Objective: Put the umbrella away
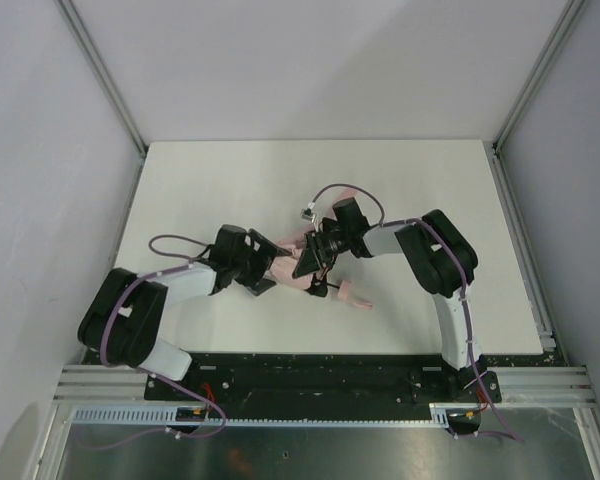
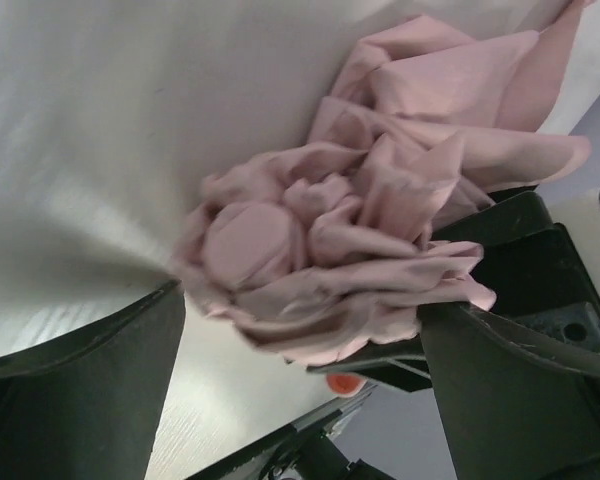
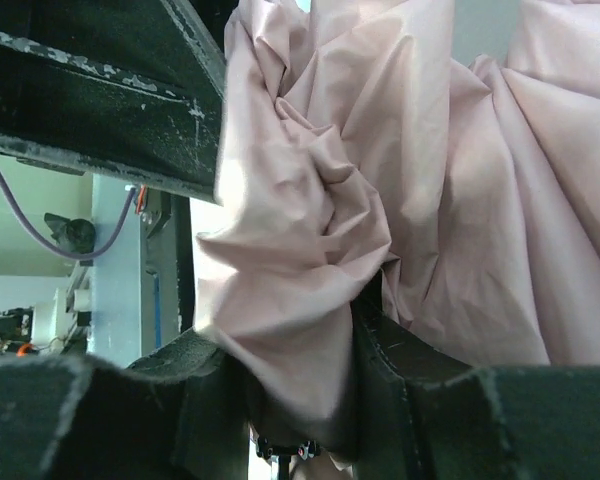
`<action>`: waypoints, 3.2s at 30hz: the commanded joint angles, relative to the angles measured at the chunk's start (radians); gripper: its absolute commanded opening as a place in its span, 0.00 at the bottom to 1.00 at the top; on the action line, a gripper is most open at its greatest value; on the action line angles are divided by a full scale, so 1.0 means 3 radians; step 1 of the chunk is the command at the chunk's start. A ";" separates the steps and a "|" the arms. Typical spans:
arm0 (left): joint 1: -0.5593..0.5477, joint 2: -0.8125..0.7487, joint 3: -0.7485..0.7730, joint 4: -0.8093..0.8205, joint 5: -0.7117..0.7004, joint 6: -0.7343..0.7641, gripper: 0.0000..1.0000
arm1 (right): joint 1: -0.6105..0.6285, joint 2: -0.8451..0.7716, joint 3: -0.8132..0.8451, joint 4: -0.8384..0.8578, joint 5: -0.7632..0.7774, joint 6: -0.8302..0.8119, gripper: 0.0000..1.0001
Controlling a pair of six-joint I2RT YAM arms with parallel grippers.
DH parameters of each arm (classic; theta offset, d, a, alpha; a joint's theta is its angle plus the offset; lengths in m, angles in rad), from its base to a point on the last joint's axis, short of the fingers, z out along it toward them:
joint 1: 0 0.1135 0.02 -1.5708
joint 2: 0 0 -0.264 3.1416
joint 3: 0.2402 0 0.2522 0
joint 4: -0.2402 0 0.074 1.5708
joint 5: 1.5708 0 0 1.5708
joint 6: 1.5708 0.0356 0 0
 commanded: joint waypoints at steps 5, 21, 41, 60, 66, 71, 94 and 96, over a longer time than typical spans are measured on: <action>-0.0128 0.0538 0.0133 0.0228 -0.0305 0.0027 0.92 | 0.0006 0.0513 -0.0049 -0.1226 0.0290 -0.0113 0.00; -0.0148 0.0706 0.0121 -0.0152 -0.0357 0.0266 0.01 | -0.0019 -0.0087 0.0781 -0.2167 0.0830 -0.0562 0.24; -0.0156 0.0636 0.0111 -0.0474 -0.0188 0.0201 0.00 | 0.1887 -0.1570 -0.0137 -0.1016 0.5323 -0.1507 0.87; -0.0149 0.0500 0.0179 -0.0541 -0.0115 0.0257 0.00 | 0.1476 -0.0440 -0.0209 -0.1340 0.4820 -0.1116 0.43; -0.0113 0.0249 0.0228 -0.0539 -0.0193 0.0345 0.19 | 0.1301 -0.0408 -0.0451 -0.1304 0.4132 -0.0894 0.13; 0.0098 -0.0173 0.0240 -0.0536 -0.0240 0.0519 0.59 | 0.1194 -0.0411 -0.0483 -0.1239 0.3724 -0.0877 0.00; 0.0526 -0.0594 0.0071 -0.0335 0.0362 0.0561 0.99 | 0.0538 0.0170 0.0193 -0.1780 0.1234 -0.0435 0.00; 0.0506 -0.0518 0.0069 -0.0320 0.0321 0.0517 0.99 | 0.0518 0.0217 0.0248 -0.1835 0.1214 -0.0413 0.00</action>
